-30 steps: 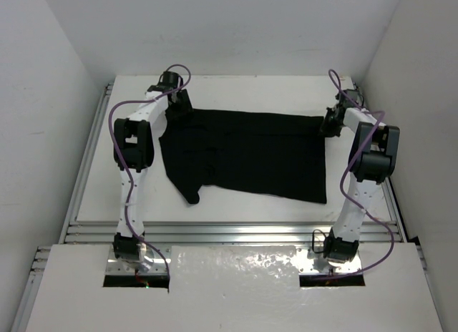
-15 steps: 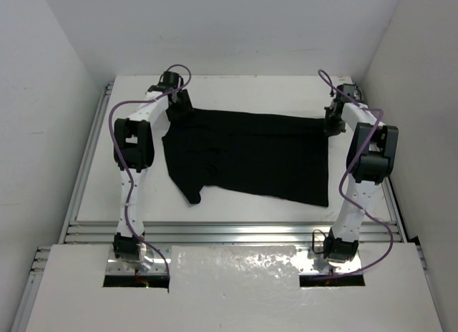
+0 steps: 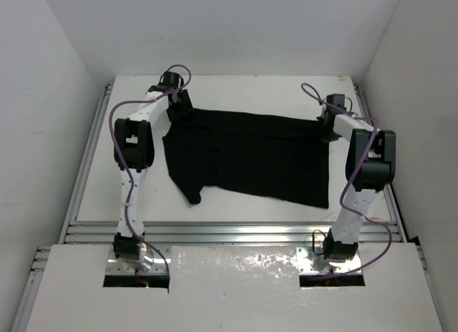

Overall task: Fold and stack the t-shirts
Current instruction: Fold the tshirt

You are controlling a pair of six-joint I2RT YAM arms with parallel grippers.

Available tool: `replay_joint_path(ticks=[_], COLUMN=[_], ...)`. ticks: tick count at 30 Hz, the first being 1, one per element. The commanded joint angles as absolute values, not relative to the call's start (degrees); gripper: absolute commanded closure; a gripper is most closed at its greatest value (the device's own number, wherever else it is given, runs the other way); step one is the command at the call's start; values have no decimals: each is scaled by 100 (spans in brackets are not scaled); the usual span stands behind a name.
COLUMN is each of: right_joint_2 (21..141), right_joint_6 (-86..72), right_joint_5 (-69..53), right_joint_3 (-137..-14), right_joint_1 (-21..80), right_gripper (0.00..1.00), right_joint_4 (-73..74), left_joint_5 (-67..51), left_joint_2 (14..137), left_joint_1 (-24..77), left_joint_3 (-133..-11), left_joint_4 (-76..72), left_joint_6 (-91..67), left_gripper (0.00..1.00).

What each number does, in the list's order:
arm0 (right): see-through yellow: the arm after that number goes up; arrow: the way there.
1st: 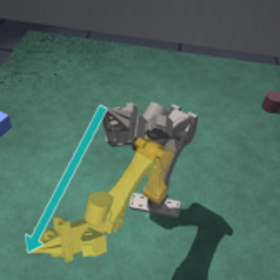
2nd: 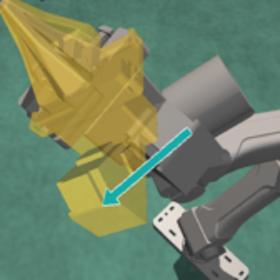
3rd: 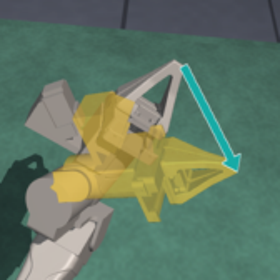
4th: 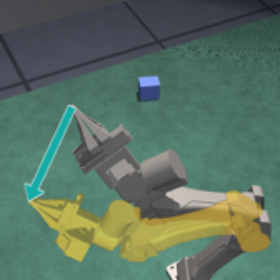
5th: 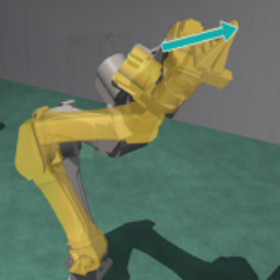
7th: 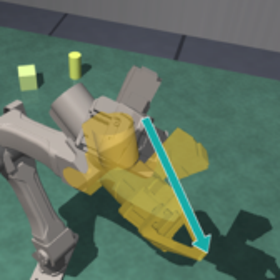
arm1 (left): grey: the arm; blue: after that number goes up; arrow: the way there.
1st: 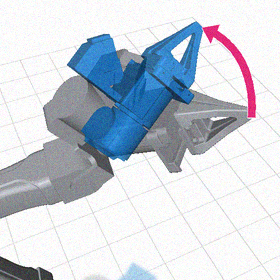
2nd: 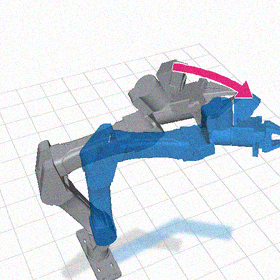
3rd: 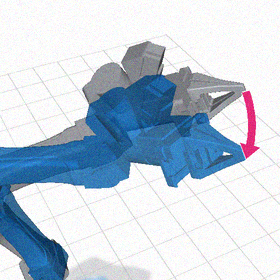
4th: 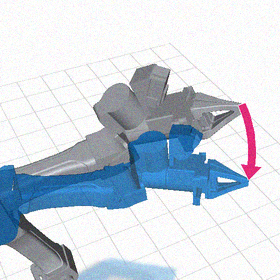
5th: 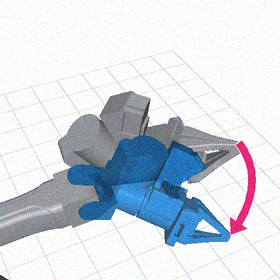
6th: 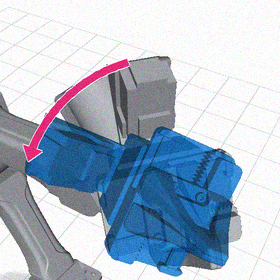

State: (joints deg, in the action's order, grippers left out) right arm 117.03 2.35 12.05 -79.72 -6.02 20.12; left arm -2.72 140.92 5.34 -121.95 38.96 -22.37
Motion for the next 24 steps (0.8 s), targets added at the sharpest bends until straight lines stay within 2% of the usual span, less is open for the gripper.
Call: replay_joint_path(ticks=[1, 5, 6, 8, 12, 16, 18, 20, 22, 24], right_joint_2=[11189, 11013, 11048, 11083, 10960, 10539, 10232, 9951, 9888, 10010], right_joint_6=[456, 562, 441, 212, -324, -544, -789, -1062, -1361, -1643], right_joint_5=[1476, 1363, 1415, 1415, 1065, 959, 600, 116, -200, -403], right_joint_3=[-7078, -6452, -6486, -6592, -6601, -6381, -6328, -6250, -6266, -6406], right_joint_1=[-642, -668, -703, -782, -1010, -1072, -1142, -1134, -1134, -1134], right_gripper=[100, 100, 96, 75, 73, 65, 68, 79, 78, 83], right_joint_4=[875, 282, 290, 422, 589, 597, 677, 686, 686, 755], left_joint_5=[-334, -395, -422, -439, -439, -413, -404, -413, -413, -413], left_joint_2=[14238, 14282, 14308, 14335, 14326, 14309, 14300, 14274, 14265, 14247], left_joint_1=[563, 562, 562, 554, 545, 536, 536, 536, 536, 527], left_joint_3=[-12419, -12498, -12533, -12551, -12551, -12533, -12533, -12524, -12524, -12542], left_joint_4=[3911, 3911, 3920, 3937, 3946, 3946, 3946, 3938, 3937, 3937], left_joint_6=[-2294, -2303, -2303, -2312, -2320, -2320, -2320, -2320, -2312, -2312], left_gripper=[45, 46, 46, 46, 47, 47, 47, 47, 47, 47])
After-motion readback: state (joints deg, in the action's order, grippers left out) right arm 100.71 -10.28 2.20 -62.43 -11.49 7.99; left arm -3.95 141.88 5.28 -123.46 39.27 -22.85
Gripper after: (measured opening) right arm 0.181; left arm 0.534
